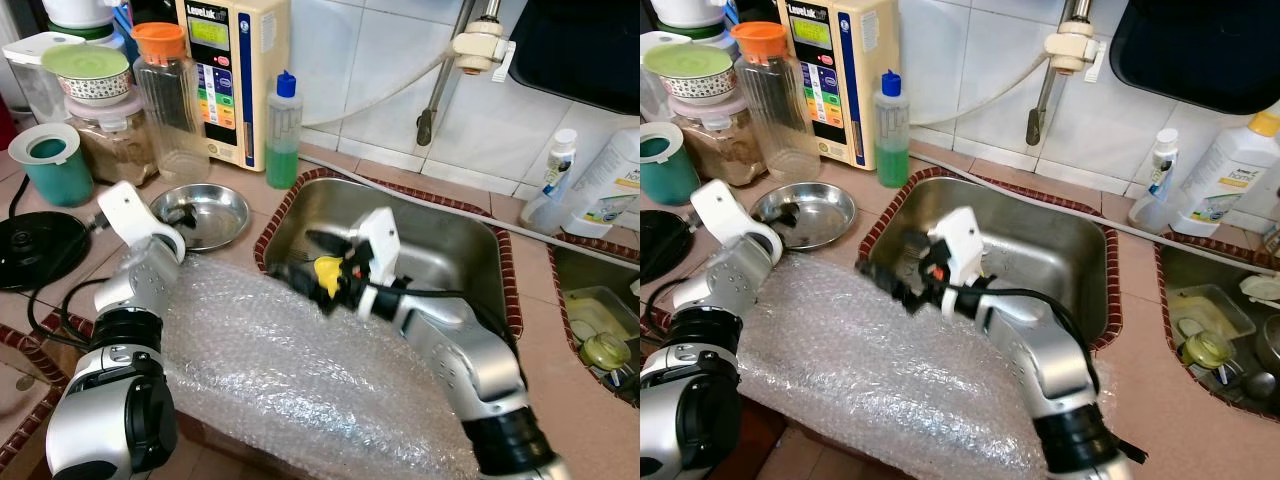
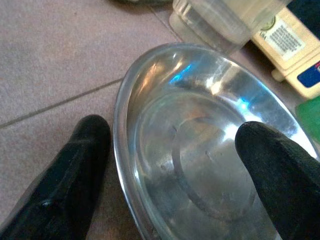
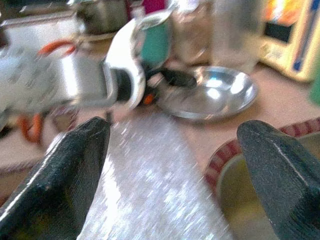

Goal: Kitchen organization

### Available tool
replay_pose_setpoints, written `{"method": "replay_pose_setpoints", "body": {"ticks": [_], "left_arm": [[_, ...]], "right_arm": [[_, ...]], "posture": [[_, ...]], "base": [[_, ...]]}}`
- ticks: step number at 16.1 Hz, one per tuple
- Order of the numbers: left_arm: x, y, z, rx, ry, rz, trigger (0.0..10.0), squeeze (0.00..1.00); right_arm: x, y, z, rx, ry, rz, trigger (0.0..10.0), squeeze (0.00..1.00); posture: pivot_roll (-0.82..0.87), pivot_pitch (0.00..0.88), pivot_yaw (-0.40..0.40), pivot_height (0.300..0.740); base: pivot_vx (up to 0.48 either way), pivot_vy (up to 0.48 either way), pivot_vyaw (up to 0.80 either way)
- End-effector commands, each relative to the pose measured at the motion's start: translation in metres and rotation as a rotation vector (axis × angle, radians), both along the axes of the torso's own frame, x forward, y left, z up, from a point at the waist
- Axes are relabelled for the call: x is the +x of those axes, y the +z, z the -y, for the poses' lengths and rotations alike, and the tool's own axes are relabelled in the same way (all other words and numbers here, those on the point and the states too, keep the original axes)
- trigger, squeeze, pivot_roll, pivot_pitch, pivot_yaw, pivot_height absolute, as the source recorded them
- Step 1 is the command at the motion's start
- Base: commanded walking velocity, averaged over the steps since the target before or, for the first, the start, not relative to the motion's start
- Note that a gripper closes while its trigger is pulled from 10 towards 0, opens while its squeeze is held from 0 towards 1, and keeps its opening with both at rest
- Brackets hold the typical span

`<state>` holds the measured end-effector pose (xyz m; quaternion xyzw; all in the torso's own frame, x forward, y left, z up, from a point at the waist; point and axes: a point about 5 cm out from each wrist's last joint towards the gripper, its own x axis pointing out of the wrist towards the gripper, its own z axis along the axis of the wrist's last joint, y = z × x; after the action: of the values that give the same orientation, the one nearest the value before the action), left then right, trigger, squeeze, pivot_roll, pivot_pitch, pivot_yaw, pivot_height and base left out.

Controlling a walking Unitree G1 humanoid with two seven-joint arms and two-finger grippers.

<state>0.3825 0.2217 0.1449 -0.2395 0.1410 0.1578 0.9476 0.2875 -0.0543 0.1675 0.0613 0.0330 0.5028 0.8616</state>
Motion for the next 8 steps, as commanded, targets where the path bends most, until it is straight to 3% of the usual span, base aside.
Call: {"method": "replay_pose_setpoints", "body": {"ticks": [1, 2, 8], "left_arm": [[0.0008, -0.004, 0.0024, -0.03, 0.001, -0.037, 1.1, 0.0], [0.0006, -0.0069, 0.0016, -0.048, 0.009, -0.052, 0.0, 0.0], [-0.0018, -0.0137, -0.0053, -0.117, 0.062, -0.078, 0.0, 0.0]], "right_arm": [[-0.0054, 0.0028, 0.0002, -0.005, 0.038, 0.002, 10.0, 0.0], [-0.0074, 0.0011, 0.0028, -0.028, 0.045, 0.0, 10.0, 0.0], [-0.0087, 0.0004, 0.0058, -0.069, 0.042, -0.015, 10.0, 0.0]], "posture": [[0.08, 0.0, -0.054, 0.74], [0.07, 0.0, -0.052, 0.74], [0.08, 0.0, -0.051, 0.74]], "base": [[0.0, 0.0, 0.0], [0.0, 0.0, 0.0], [0.0, 0.0, 0.0]]}}
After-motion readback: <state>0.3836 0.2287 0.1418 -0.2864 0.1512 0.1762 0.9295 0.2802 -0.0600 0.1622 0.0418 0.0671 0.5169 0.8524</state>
